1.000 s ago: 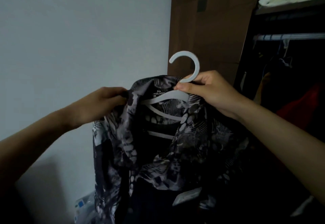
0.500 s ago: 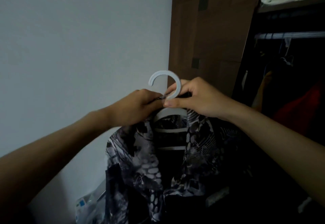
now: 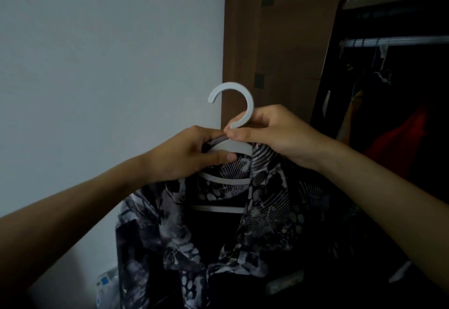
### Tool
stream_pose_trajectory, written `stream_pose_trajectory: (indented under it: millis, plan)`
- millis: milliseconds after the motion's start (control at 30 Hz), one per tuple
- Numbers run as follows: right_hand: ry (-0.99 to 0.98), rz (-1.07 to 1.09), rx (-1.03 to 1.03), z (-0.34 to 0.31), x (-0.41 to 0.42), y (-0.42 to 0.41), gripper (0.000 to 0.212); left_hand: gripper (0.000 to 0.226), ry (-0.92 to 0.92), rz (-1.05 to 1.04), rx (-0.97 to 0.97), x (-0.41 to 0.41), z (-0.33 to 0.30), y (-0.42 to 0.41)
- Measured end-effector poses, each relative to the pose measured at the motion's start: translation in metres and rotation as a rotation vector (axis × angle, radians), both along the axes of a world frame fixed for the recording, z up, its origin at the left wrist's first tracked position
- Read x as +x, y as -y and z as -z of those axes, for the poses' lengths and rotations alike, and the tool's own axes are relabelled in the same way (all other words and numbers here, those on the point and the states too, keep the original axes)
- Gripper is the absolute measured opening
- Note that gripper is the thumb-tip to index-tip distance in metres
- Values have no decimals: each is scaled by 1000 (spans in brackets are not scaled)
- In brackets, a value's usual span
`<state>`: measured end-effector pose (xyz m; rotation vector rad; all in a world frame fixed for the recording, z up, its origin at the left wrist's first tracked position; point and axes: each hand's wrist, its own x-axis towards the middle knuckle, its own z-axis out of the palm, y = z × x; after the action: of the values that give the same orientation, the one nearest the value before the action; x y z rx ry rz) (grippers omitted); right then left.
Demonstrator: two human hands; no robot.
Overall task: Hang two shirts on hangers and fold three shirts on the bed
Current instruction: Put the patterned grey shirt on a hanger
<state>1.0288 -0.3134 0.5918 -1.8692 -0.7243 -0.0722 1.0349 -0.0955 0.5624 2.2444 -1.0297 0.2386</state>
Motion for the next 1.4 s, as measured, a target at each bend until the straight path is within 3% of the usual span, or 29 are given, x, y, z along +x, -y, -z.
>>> stream_pose_trajectory:
  millis: [67,100,167,233,333,400,467,600,667,767,867,1033,1100,1167,1233,1333,1400]
  plan:
    - [-172,-10,-49,-8,3,14,42,13,0,34,-37,0,-2,1]
    - [-239,2,-97,-11,4,21,49,10,13,36,-50,-2,-4,2]
    - [-312,33,-165,-11,8,33,45,34,38,26,-52,-1,-4,3]
    - [-386,44,-141,-8,10,39,35,36,49,5,-40,1,-2,4]
    - [-533,26,-124,-3,12,42,38,39,3,7,-25,0,-1,5]
    - [-631,33,-84,1,14,40,44,30,-44,37,-22,-4,-2,7]
    - [-673,61,-63,8,15,32,34,27,-73,43,-19,-4,-5,7]
    - [-560,159,-255,19,10,15,27,16,-131,33,-87,-6,-7,4]
    - [-595,97,-195,19,6,12,29,30,-133,26,-102,-8,-4,1]
    - [-591,17,-49,17,4,14,34,20,-74,22,-94,-9,-5,-3]
    - [-535,61,-125,19,4,6,36,20,-96,-16,-126,-9,-8,-7]
    - [-439,18,-191,10,-9,4,43,25,-21,-104,-14,-6,-3,-17]
    - [-239,24,-395,8,-17,0,36,32,-2,-145,-30,-3,-1,-25]
    - [107,142,-646,17,-17,-10,29,34,4,-151,-59,-1,0,-31]
    - [302,220,-656,28,-16,-17,29,36,18,-135,-69,2,0,-35]
    - [140,110,-622,29,-14,-11,29,38,26,-107,-90,6,1,-44]
    - [-16,28,-681,27,-17,-6,41,29,27,-90,-130,6,0,-50]
